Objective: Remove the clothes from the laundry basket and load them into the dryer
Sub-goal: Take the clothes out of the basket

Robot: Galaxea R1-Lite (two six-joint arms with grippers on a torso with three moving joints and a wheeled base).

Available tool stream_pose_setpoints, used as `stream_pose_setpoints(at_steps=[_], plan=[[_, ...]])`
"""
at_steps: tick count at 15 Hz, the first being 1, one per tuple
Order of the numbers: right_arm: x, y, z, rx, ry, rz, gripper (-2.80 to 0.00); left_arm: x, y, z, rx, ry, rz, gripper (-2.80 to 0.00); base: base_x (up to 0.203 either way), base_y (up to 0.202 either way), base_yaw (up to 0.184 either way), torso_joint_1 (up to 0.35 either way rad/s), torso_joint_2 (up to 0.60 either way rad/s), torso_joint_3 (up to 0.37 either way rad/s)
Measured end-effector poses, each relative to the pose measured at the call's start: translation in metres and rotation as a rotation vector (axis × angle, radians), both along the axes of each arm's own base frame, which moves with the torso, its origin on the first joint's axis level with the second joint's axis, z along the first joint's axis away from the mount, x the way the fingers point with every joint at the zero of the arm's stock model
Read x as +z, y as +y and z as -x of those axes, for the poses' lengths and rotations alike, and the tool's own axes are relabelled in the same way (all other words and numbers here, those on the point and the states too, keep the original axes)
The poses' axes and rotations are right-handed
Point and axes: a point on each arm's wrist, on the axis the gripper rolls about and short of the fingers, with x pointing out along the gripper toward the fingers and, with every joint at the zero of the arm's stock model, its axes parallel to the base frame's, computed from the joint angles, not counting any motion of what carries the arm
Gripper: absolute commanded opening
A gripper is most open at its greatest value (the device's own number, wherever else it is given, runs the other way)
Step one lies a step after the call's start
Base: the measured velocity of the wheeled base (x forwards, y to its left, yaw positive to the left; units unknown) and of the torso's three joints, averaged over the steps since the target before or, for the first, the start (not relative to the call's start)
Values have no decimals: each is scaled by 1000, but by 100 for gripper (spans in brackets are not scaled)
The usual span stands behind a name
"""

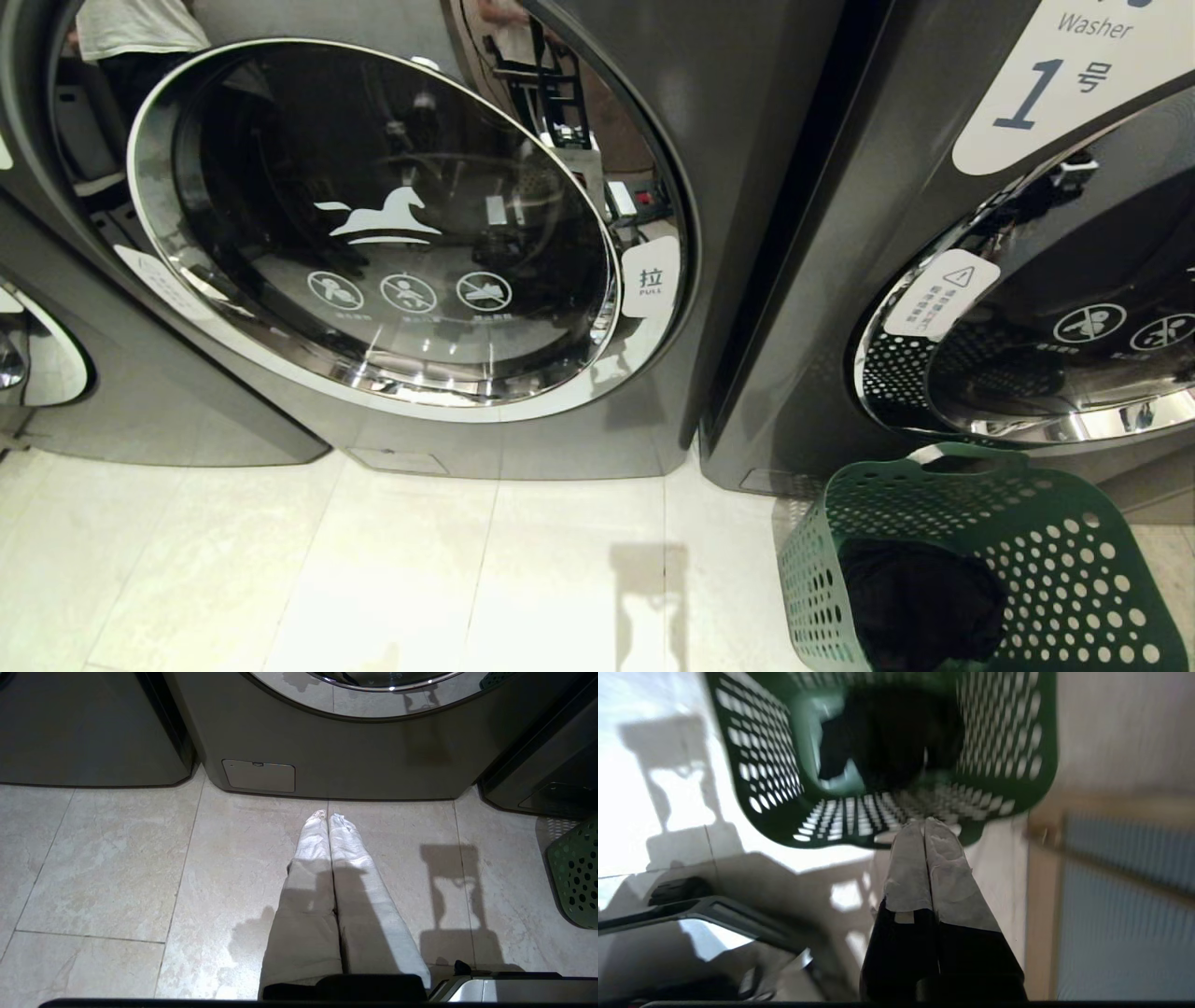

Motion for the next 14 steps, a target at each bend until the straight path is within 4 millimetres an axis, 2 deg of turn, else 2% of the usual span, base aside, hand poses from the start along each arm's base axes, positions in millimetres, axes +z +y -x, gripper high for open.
stream_pose_setpoints(at_steps=[3, 4, 6, 9, 11, 14], plan=[[-19, -6, -58, -216, 184, -139, -280, 0, 0, 0, 0, 0, 0, -280, 0, 0, 0, 0, 0, 0], [-27, -9, -72, -294, 216, -167, 0, 0, 0, 0, 0, 0, 0, -280, 0, 0, 0, 0, 0, 0], [-47, -19, -91, -456, 282, -202, 0, 0, 0, 0, 0, 0, 0, -280, 0, 0, 0, 0, 0, 0], [-72, -41, -112, -539, 357, -279, 0, 0, 0, 0, 0, 0, 0, -280, 0, 0, 0, 0, 0, 0], [-91, -56, -127, -532, 387, -315, 0, 0, 0, 0, 0, 0, 0, -280, 0, 0, 0, 0, 0, 0], [-120, -75, -149, -400, 376, -314, 0, 0, 0, 0, 0, 0, 0, -280, 0, 0, 0, 0, 0, 0]])
